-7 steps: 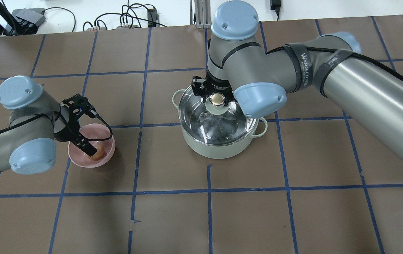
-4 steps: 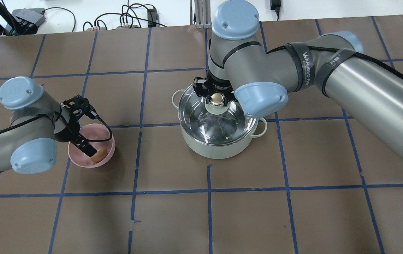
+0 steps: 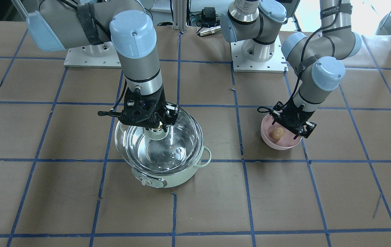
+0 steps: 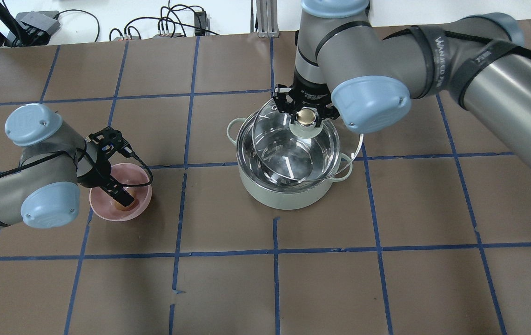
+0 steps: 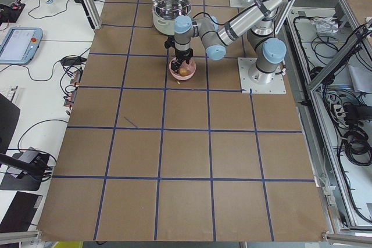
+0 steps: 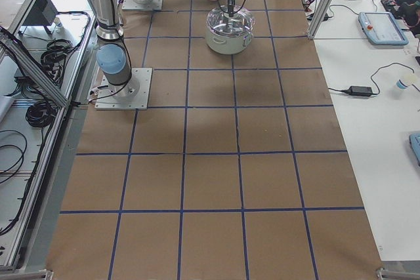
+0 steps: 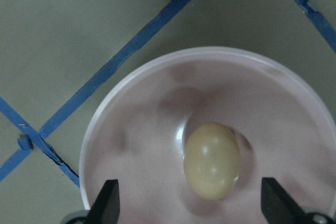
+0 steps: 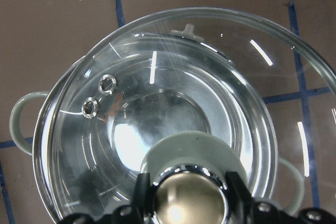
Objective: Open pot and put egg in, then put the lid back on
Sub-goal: 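Lift the glass lid off the pot with the right gripper, moving it away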
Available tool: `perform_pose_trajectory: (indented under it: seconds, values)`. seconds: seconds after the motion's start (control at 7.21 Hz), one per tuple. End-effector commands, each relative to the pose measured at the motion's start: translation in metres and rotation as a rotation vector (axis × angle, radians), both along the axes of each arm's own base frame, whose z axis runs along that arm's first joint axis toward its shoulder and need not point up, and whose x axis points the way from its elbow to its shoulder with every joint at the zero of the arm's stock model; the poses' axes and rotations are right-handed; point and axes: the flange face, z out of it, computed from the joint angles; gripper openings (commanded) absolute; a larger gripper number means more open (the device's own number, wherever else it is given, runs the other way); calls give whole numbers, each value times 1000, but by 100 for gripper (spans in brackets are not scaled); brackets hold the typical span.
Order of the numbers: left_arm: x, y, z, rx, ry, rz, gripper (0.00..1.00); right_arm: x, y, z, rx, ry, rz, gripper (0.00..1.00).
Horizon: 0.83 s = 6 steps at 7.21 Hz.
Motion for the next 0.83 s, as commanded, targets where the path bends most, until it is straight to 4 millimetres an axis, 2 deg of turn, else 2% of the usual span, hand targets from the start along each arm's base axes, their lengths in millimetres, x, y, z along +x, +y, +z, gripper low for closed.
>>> perform_pose_trajectory:
  seconds: [0.0,0.14,0.28,0.55,0.69]
  values:
    - [-2,4,-8,17,7,-2,94,-75,-5,30,12,7,23,42]
    - [-2,5,-9,19,8,-2,93,-95,-7,37,6,9,35,42]
    - [-2,5,-10,13,7,-2,92,-103,-9,42,-8,12,66,41]
    - [-2,5,-14,19,8,-2,82,-133,-11,50,-19,18,81,41]
    - [-2,4,-15,18,6,-2,81,-150,-13,51,-12,22,102,41]
